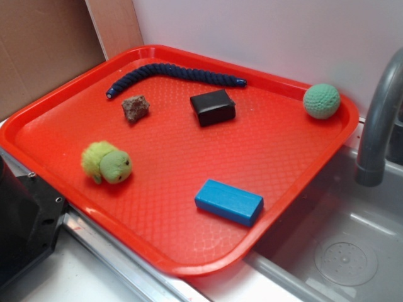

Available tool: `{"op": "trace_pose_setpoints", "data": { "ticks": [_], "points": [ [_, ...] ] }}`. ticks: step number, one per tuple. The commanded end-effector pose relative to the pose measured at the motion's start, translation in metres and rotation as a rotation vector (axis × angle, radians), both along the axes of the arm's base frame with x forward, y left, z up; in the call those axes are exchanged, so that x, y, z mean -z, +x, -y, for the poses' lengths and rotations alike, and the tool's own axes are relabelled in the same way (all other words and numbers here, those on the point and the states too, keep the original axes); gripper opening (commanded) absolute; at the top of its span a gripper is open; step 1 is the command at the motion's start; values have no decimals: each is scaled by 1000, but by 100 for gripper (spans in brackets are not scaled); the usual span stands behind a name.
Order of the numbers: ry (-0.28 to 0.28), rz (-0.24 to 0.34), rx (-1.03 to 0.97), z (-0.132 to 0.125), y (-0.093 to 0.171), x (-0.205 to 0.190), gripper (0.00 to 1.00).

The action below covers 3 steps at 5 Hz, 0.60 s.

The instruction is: Grab the blue rope.

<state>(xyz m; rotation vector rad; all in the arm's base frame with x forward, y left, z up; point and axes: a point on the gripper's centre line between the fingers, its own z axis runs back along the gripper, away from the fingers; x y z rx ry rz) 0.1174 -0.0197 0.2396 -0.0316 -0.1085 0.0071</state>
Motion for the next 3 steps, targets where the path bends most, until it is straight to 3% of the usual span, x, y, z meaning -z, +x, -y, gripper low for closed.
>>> {"op": "trace_pose_setpoints", "data": {
  "ticks": [1,2,3],
  "points": [
    [-9,-22,160,-36,101,88,100],
    [30,-14,241,-51,152,113,100],
    [75,27,390,-57,182,132,100]
  ]
}}
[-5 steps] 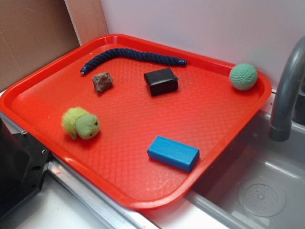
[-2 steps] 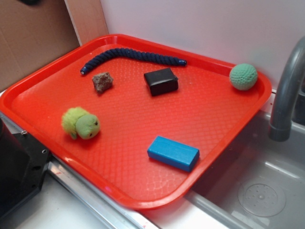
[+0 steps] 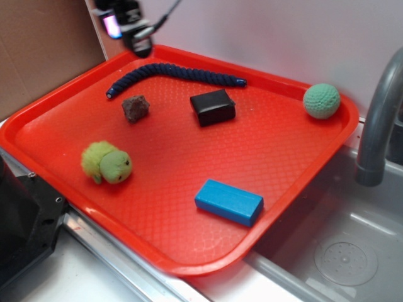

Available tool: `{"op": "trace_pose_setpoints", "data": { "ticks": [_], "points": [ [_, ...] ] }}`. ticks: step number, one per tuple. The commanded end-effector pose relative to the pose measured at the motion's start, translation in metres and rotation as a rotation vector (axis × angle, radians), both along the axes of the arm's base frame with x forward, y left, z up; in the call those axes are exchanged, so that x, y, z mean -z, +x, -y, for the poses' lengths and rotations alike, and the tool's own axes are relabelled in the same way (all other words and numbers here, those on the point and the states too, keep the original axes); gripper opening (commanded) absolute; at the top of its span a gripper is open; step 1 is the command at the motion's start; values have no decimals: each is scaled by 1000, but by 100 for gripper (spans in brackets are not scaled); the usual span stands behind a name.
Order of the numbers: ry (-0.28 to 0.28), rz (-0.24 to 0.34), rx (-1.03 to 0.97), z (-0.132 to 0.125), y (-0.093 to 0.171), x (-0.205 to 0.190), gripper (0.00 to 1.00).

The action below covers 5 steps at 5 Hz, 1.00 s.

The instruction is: Grab the blue rope.

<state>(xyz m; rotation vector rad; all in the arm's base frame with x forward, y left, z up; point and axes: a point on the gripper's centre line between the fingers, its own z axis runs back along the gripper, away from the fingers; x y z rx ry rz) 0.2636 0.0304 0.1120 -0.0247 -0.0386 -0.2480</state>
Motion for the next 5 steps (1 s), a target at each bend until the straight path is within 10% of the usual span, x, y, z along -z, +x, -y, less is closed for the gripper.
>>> {"op": "trace_pose_setpoints", "data": {
  "ticks": [1,3,5],
  "points": [
    [68,92,234,-25,56,30,100],
    [29,153,359,-59,56,73,100],
    [-5,43,345,-57,44,113,93]
  ]
}}
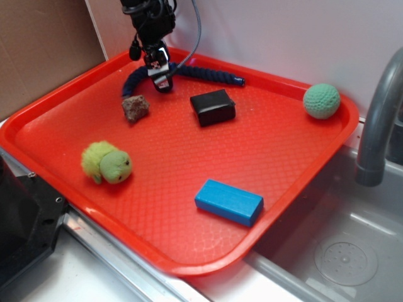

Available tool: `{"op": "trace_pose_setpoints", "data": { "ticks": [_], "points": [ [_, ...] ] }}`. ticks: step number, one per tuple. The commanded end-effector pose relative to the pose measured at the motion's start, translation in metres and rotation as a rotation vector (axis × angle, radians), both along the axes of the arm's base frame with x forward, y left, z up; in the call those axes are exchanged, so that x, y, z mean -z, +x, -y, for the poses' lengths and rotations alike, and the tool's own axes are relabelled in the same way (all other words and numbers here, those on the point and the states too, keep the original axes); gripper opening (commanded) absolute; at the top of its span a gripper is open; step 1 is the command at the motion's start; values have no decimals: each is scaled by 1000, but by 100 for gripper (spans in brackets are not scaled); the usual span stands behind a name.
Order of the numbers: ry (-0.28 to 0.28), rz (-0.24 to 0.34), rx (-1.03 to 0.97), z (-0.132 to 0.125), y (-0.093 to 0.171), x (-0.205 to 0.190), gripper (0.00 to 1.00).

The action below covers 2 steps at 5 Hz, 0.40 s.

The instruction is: Grab the blue rope.

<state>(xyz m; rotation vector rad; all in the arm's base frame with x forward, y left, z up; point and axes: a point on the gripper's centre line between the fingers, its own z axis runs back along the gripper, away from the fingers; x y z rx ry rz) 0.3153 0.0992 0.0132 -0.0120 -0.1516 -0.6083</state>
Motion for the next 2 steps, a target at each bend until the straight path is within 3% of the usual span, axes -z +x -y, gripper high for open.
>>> {"op": "trace_pose_setpoints", "data": {
  "ticks": [1,2],
  "points": [
    [16,-75,-22,16,-12,14,0],
    [25,-66,-50,21,-19,3,0]
  ]
}}
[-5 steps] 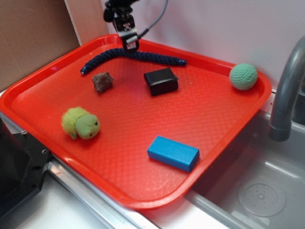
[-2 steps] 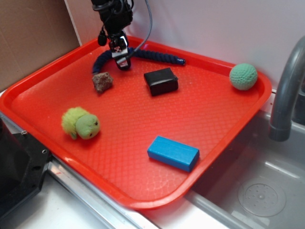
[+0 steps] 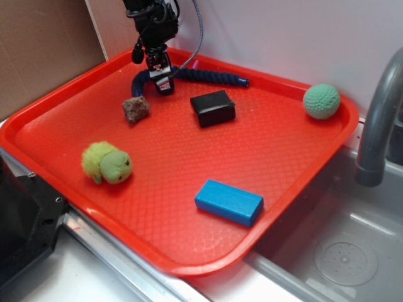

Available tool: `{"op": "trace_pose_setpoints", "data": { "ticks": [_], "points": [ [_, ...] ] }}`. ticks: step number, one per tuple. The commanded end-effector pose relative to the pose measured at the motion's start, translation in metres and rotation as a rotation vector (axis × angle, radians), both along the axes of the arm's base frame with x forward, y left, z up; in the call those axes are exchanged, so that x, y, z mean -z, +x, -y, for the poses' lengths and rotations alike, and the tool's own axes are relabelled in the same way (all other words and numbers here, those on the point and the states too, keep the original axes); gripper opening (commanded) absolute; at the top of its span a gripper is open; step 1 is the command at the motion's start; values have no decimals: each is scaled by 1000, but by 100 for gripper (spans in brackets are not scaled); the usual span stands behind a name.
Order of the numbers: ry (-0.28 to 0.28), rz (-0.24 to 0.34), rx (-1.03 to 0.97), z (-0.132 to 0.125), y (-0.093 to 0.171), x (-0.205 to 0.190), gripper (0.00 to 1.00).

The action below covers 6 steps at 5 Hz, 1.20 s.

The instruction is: Grab the blue rope.

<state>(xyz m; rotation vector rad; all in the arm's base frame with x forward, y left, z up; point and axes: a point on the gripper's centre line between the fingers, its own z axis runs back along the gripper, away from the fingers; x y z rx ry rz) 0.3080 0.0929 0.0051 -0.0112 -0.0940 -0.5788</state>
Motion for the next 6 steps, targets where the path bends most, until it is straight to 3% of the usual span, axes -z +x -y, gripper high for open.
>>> {"op": "trace_pose_setpoints", "data": {
  "ticks": [1,3,4,5,6],
  "points": [
    [6,21,-32,24,-22,-24,0],
    [11,94,-96,59,-57,-103,0],
    [-12,102,-163,78,-61,-150,0],
    [-68,88,-417,94,-62,-187,0],
    [45,53,-661,107,-65,-198,0]
  ]
}}
